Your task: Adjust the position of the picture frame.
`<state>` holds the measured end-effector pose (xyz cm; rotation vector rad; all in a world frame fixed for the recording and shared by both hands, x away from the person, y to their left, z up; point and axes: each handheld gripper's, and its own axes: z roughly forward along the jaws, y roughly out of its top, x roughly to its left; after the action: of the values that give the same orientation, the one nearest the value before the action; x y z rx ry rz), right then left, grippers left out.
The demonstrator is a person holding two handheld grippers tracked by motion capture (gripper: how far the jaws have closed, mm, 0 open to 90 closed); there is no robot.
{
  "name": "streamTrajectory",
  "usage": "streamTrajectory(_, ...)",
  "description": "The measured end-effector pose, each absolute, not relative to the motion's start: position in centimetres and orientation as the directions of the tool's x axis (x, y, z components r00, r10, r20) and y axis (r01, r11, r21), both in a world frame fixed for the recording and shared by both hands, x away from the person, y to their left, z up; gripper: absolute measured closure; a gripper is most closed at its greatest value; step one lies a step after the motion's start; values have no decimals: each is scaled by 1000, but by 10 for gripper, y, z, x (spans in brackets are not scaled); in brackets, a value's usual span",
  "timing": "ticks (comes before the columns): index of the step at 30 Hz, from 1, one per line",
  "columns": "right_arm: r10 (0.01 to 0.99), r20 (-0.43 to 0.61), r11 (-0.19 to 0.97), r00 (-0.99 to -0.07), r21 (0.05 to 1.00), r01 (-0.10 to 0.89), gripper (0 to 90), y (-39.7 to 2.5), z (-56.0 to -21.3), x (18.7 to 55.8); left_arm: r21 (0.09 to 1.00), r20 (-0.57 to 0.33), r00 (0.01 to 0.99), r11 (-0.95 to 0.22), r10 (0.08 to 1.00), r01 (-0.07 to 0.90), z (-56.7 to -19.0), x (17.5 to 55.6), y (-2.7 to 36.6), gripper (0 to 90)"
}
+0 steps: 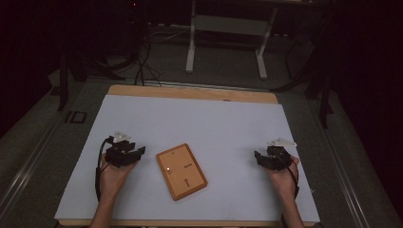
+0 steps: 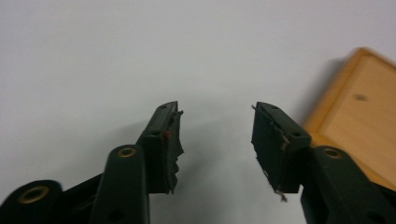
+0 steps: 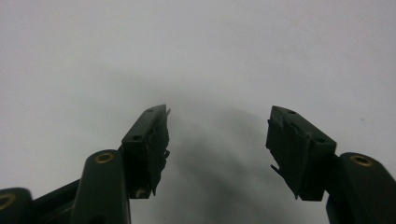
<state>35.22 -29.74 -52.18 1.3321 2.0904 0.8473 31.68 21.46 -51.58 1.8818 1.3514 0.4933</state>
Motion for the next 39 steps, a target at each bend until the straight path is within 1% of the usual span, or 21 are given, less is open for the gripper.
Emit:
streamTrajectory(1,919,-91,322,-384,735,596,379,-297,-522,352,759,-114,367,-157,923,632,-516,317,215,505)
streamTrajectory(2,920,-83,316,-383,734,601,375,-300,-523,353,756,-102,397,-189,912,627,-515,315,211,505)
streamTrajectory(3,920,-83,316,-383,734,601,375,-300,-523,353,756,-102,397,-189,912,627,-515,315,211,504)
streamTrajectory(4,922,-58,299,-382,734,610,378,-304,-523,352,753,-63,431,-240,900,612,-513,312,207,505)
streamTrajectory(5,924,-53,293,-379,734,612,395,-306,-523,352,753,-63,431,-240,900,612,-513,312,207,507)
streamTrajectory(6,926,-49,286,-373,736,613,421,-308,-522,352,751,-18,457,-289,889,593,-511,308,202,508)
streamTrajectory(12,924,-28,271,-380,750,603,463,-313,-518,350,772,-12,502,-311,865,555,-507,296,195,531)
streamTrajectory(13,922,-23,269,-386,755,598,498,-314,-518,349,786,-25,523,-306,852,538,-505,293,192,527)
streamTrajectory(15,919,-23,272,-393,758,593,504,-314,-516,349,793,-39,544,-305,838,528,-502,290,190,528)
streamTrajectory(20,912,-25,283,-409,761,584,492,-312,-514,348,787,-39,573,-328,819,522,-500,283,184,536)
streamTrajectory(24,910,-23,290,-414,748,597,492,-312,-515,348,789,-34,587,-339,809,512,-495,278,179,561)
streamTrajectory(25,912,-20,284,-409,752,596,493,-312,-515,347,794,-49,598,-332,800,509,-492,276,178,561)
streamTrajectory(28,913,-15,277,-407,757,592,494,-314,-513,347,796,-55,609,-334,791,505,-490,274,175,561)
streamTrajectory(29,913,-14,275,-407,759,590,493,-314,-514,347,801,-59,627,-338,777,495,-488,272,172,560)
streamTrajectory(35,899,-7,292,-439,756,586,478,-310,-516,347,798,-56,665,-367,744,478,-489,269,161,540)
streamTrajectory(39,897,-10,296,-442,756,583,467,-309,-517,347,787,-56,680,-387,731,481,-492,269,153,534)
